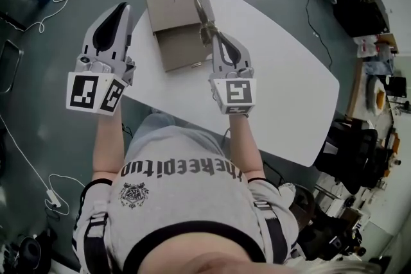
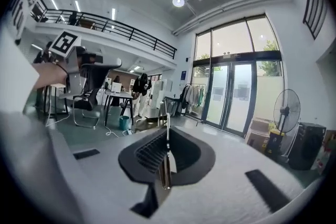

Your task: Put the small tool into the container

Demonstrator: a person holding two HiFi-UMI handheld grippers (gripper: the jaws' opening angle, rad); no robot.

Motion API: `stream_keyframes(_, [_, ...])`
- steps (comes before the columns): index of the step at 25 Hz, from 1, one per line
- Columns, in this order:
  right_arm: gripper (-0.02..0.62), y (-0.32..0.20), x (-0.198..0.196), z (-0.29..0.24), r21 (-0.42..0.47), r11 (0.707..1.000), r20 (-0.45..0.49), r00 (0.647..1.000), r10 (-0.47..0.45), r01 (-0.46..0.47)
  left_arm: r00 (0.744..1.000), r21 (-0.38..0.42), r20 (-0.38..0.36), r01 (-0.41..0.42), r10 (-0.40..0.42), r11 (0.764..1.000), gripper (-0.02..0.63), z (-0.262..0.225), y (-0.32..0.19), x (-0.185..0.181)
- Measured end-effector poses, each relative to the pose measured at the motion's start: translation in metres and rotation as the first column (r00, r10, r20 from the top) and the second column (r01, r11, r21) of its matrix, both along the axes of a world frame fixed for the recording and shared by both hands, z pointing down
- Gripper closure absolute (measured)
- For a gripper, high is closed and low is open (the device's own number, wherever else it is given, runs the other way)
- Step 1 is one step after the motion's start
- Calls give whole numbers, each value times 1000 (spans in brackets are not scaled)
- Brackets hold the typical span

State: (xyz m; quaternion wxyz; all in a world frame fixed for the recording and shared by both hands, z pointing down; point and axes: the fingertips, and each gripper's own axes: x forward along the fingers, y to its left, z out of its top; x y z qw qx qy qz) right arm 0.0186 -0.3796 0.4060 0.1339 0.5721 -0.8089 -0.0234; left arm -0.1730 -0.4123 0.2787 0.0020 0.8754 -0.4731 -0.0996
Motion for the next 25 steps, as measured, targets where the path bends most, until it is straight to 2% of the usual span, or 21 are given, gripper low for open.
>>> stream_keyframes(5, [588, -5, -9, 27, -46, 999, -123, 992, -32, 26, 1000, -16, -1, -28, 28, 999, 594, 8, -17, 2])
stream_keyframes(9, [588, -8, -21, 51, -93, 994, -235, 969, -75, 54, 999, -32, -5, -47, 47, 998, 594, 16, -32, 1])
stream_keyframes(15, [588, -7, -32, 84, -165, 981, -383, 909, -163, 106, 998, -52, -11, -70, 70, 996, 594, 27, -50, 4])
stream_keyframes(20, [588, -6, -36, 110, -218, 966, -459, 859, -226, 137, 997, -69, -12, -81, 80, 994, 594, 37, -60, 5])
stream_keyframes(25, [588, -3, -42, 135, -272, 946, -532, 791, -301, 177, 997, -83, -10, -78, 77, 993, 594, 44, -65, 2])
